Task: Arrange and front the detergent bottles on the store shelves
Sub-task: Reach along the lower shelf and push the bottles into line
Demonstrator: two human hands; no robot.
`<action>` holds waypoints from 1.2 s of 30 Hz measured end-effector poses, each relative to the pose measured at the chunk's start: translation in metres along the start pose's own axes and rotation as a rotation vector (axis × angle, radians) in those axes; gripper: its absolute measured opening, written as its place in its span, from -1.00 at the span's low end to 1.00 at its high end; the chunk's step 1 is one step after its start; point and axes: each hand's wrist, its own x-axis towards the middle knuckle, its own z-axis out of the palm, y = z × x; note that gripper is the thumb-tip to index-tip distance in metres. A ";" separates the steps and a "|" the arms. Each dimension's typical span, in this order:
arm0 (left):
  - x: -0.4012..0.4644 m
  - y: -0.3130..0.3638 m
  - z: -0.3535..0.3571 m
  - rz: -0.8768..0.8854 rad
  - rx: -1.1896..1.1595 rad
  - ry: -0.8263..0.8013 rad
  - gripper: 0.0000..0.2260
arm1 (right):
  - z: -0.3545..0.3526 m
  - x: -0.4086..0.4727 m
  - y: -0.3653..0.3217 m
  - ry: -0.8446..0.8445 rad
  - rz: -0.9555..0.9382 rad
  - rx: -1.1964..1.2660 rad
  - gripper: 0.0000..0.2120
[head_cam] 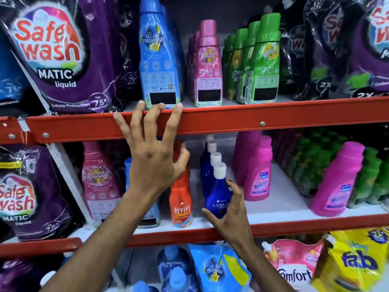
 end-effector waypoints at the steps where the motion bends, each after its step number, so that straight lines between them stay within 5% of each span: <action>1: 0.000 0.001 -0.001 -0.001 -0.003 -0.005 -0.29 | 0.000 -0.001 -0.001 -0.005 -0.008 -0.003 -0.09; 11: -0.056 0.055 -0.018 -0.017 -0.311 -0.114 -0.30 | -0.040 -0.013 0.001 0.111 -0.107 -0.404 -0.21; 20: -0.149 0.145 0.026 0.189 -0.552 -0.673 -0.18 | -0.122 -0.015 0.043 0.244 0.182 -0.712 -0.25; 26: -0.178 0.152 0.046 0.205 -0.576 -0.861 -0.20 | -0.170 -0.005 0.075 0.343 0.363 -0.711 -0.11; 36: -0.186 0.155 0.043 0.162 -0.540 -0.916 -0.23 | -0.202 0.006 0.105 0.388 0.472 -0.418 -0.08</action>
